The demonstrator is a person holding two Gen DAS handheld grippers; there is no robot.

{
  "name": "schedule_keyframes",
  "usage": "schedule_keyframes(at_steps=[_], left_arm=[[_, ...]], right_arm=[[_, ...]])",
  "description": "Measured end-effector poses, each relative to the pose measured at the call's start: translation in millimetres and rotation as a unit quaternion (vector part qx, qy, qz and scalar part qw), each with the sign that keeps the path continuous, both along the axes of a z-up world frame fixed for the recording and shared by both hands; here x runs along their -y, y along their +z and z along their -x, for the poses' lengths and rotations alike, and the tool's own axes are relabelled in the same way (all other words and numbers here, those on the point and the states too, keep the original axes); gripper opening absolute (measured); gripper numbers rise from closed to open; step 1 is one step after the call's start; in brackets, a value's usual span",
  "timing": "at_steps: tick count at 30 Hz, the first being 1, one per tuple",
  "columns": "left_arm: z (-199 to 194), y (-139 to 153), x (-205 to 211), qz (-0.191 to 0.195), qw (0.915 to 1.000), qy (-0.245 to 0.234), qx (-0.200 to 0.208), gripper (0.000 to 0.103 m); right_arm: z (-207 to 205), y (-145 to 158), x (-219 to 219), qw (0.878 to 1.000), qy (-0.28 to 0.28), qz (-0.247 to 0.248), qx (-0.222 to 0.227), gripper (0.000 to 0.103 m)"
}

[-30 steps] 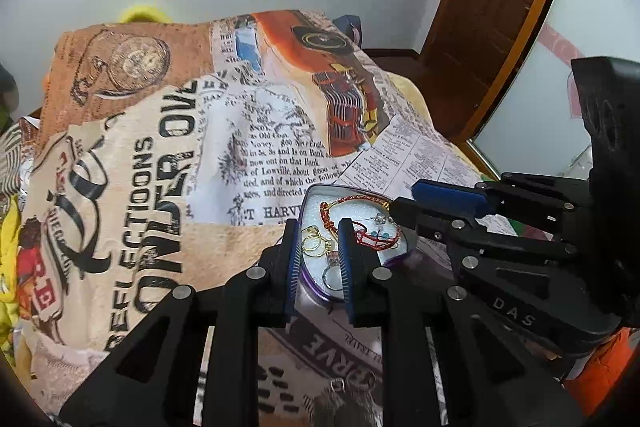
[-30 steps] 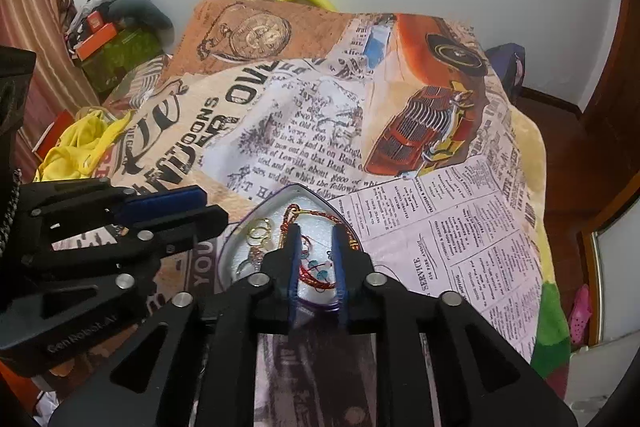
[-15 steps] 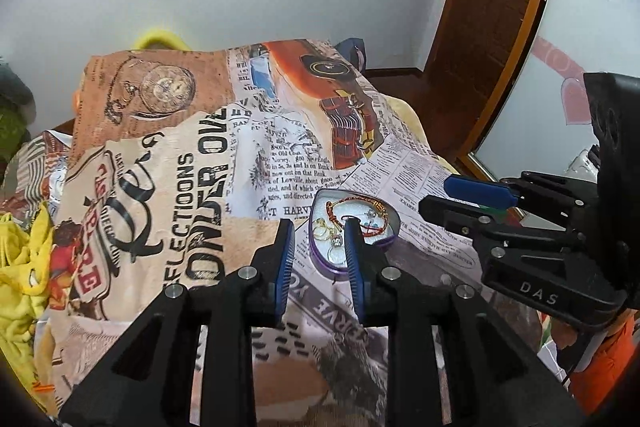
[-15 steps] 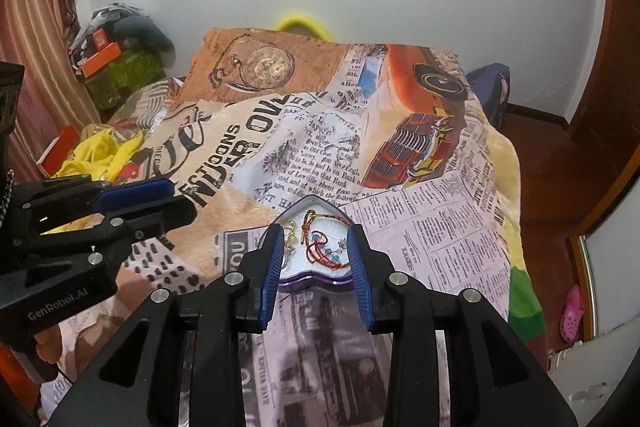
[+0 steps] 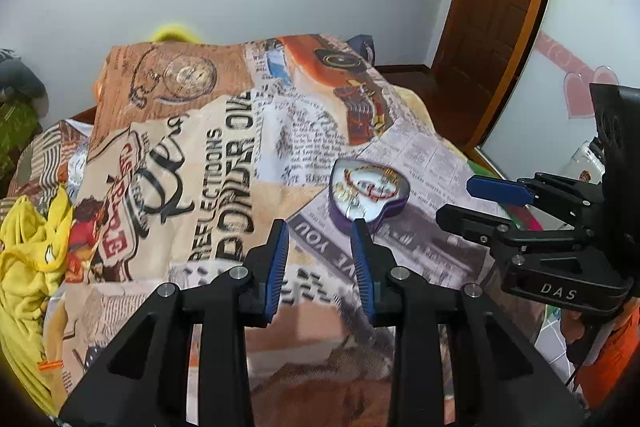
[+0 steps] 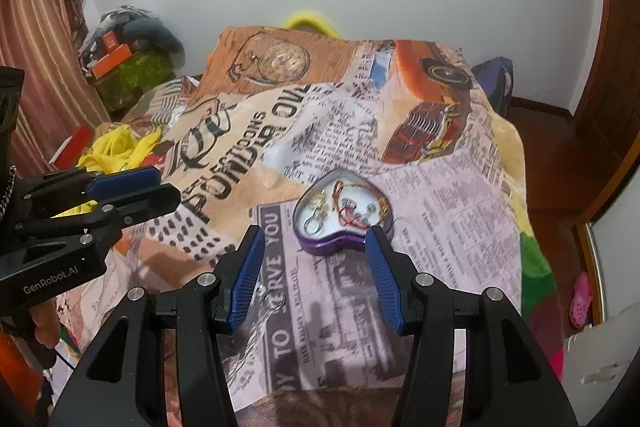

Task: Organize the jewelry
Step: 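Grasp a silver ring with the right tool while the left tool grasps a small silver earring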

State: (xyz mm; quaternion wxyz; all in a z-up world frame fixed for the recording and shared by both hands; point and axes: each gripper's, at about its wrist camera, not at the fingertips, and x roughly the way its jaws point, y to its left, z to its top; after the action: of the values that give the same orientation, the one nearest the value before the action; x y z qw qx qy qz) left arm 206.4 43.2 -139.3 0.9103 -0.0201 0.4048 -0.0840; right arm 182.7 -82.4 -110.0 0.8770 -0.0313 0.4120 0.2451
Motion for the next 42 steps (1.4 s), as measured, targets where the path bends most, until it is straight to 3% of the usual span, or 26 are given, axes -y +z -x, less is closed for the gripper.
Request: schedule_keyframes(at_steps=[17,24,25,27,28,42], left_arm=[[7,-61,-15,0.008,0.9977,0.006,-0.067,0.031],[1,-68,-8,0.005,0.9973,-0.001,-0.073,0.031],[1,-69,-7,0.005,0.9973,-0.002,-0.073,0.031],[-1,-70,-4,0.004,0.9972,-0.005,-0.075,0.031],[-2,-70,-3,0.003,0.9971,-0.006,-0.076,0.031],[-13,-92,43,-0.013,0.9935,-0.05,-0.102,0.031]], right_arm=[[12,-87,-37,0.992,0.05,0.065,-0.099,0.048],[12,-89,-39,0.993,0.06,0.063,-0.078,0.047],[11,-89,-39,0.993,0.061,0.062,-0.076,0.044],[10,-90,-40,0.993,0.066,0.06,-0.075,0.023],[10,-89,-40,0.993,0.069,0.056,-0.075,0.019],[2,-77,7,0.998,0.008,0.025,-0.061,0.019]])
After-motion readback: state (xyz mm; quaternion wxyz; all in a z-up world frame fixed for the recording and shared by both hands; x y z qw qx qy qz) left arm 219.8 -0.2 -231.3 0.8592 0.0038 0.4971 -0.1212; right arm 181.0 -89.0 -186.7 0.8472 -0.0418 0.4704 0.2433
